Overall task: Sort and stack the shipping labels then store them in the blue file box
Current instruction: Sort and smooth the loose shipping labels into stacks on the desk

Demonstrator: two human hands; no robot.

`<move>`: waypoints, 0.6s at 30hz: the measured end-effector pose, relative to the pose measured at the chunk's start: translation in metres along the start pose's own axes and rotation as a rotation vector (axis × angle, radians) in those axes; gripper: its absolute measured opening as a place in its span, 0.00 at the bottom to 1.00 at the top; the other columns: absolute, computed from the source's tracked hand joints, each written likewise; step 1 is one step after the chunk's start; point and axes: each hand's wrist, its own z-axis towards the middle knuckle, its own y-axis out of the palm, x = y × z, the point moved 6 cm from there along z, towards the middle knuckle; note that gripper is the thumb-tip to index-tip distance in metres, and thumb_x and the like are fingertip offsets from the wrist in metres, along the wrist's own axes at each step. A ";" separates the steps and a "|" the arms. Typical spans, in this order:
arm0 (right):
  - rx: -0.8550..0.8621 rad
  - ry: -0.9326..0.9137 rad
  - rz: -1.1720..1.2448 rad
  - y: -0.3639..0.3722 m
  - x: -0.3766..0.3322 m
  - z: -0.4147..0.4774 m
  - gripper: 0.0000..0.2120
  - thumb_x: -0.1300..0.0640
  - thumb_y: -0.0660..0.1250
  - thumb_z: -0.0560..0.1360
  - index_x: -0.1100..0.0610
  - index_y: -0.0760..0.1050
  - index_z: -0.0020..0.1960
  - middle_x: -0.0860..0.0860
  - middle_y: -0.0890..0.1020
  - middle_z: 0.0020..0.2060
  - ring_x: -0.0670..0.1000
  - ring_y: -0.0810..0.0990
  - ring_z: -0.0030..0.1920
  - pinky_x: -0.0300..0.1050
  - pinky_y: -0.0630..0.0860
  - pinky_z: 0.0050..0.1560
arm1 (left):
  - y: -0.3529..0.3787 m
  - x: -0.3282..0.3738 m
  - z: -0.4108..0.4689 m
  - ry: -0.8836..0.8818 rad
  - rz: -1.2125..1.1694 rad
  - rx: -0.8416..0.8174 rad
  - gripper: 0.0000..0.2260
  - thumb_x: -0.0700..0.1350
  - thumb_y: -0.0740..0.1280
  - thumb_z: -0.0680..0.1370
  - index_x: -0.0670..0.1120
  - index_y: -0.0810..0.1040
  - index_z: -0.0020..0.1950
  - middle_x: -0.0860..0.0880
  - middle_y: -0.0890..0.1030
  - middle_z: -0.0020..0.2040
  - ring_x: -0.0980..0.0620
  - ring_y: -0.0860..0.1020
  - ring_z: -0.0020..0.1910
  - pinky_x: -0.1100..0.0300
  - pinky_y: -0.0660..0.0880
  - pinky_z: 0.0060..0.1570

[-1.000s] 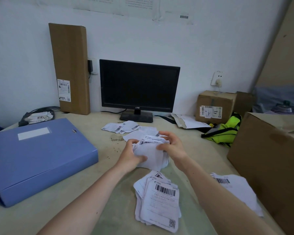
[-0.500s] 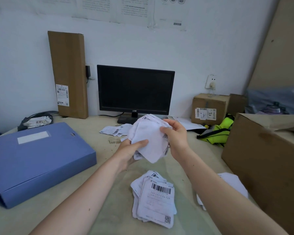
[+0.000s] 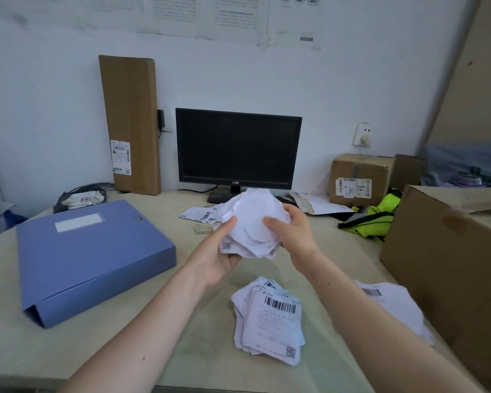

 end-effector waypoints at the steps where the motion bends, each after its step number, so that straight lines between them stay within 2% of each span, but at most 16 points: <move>1: 0.016 -0.002 -0.004 0.000 0.000 0.000 0.09 0.61 0.69 0.73 0.54 0.76 0.53 0.54 0.82 0.51 0.56 0.81 0.52 0.52 0.79 0.49 | 0.000 -0.004 -0.002 -0.047 -0.041 -0.026 0.24 0.47 0.72 0.71 0.40 0.75 0.65 0.40 0.82 0.58 0.43 0.82 0.51 0.53 0.82 0.44; 4: 0.004 -0.005 -0.012 0.008 0.005 -0.003 0.08 0.60 0.66 0.75 0.56 0.78 0.53 0.54 0.84 0.49 0.54 0.82 0.49 0.51 0.79 0.49 | -0.001 -0.020 -0.014 -0.216 -0.075 -0.044 0.20 0.45 0.71 0.74 0.38 0.76 0.63 0.35 0.81 0.57 0.36 0.82 0.50 0.41 0.80 0.50; 6: -0.003 -0.023 -0.030 0.011 0.004 -0.006 0.06 0.60 0.64 0.77 0.55 0.79 0.50 0.51 0.83 0.45 0.50 0.81 0.44 0.48 0.78 0.47 | 0.000 -0.026 -0.017 -0.279 -0.076 -0.052 0.17 0.45 0.69 0.76 0.37 0.77 0.61 0.34 0.81 0.56 0.35 0.82 0.50 0.39 0.79 0.50; 8: -0.009 -0.032 -0.082 0.010 0.007 -0.008 0.08 0.60 0.61 0.78 0.57 0.79 0.46 0.50 0.81 0.40 0.48 0.78 0.40 0.46 0.75 0.42 | -0.001 -0.026 -0.017 -0.280 -0.036 -0.051 0.15 0.45 0.67 0.78 0.37 0.77 0.61 0.36 0.82 0.54 0.38 0.83 0.46 0.45 0.81 0.47; 11: -0.017 -0.072 -0.200 0.005 0.015 -0.006 0.12 0.61 0.57 0.78 0.66 0.73 0.41 0.51 0.72 0.32 0.49 0.69 0.35 0.45 0.67 0.38 | -0.006 -0.024 -0.013 -0.210 0.105 -0.001 0.13 0.46 0.64 0.80 0.38 0.77 0.59 0.39 0.84 0.46 0.44 0.84 0.36 0.54 0.83 0.36; 14: 0.096 -0.100 -0.227 -0.009 0.020 -0.005 0.12 0.59 0.59 0.78 0.63 0.74 0.39 0.50 0.71 0.31 0.48 0.67 0.33 0.44 0.65 0.38 | -0.009 -0.024 -0.010 -0.147 0.124 0.045 0.12 0.45 0.63 0.81 0.39 0.76 0.59 0.39 0.85 0.45 0.43 0.84 0.35 0.54 0.82 0.36; 17: 0.275 -0.137 -0.260 -0.027 0.011 -0.007 0.08 0.55 0.65 0.77 0.54 0.83 0.46 0.47 0.75 0.37 0.46 0.71 0.34 0.39 0.68 0.36 | -0.011 -0.023 -0.010 -0.094 0.099 0.080 0.09 0.44 0.62 0.81 0.40 0.75 0.57 0.40 0.84 0.44 0.44 0.84 0.34 0.55 0.82 0.30; 18: 0.293 -0.149 -0.251 -0.031 0.008 -0.007 0.06 0.55 0.67 0.77 0.51 0.83 0.48 0.45 0.75 0.37 0.45 0.71 0.34 0.38 0.68 0.36 | -0.014 -0.022 -0.010 -0.074 0.094 0.096 0.09 0.44 0.62 0.81 0.41 0.75 0.58 0.39 0.84 0.46 0.45 0.84 0.34 0.56 0.81 0.29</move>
